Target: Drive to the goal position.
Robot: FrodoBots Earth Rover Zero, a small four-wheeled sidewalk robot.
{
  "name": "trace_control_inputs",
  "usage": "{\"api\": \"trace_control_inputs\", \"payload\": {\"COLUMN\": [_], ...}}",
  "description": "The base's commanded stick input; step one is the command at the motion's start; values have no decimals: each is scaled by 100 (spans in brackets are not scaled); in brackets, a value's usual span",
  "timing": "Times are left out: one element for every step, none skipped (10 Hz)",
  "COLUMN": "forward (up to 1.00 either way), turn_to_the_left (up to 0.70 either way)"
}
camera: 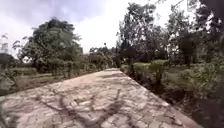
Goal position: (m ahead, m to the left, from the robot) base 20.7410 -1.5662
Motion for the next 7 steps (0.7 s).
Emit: {"api": "trace_control_inputs", "payload": {"forward": [70,70,70,70,70,70,70], "turn_to_the_left": [0,0,0,0,0,0,0]}}
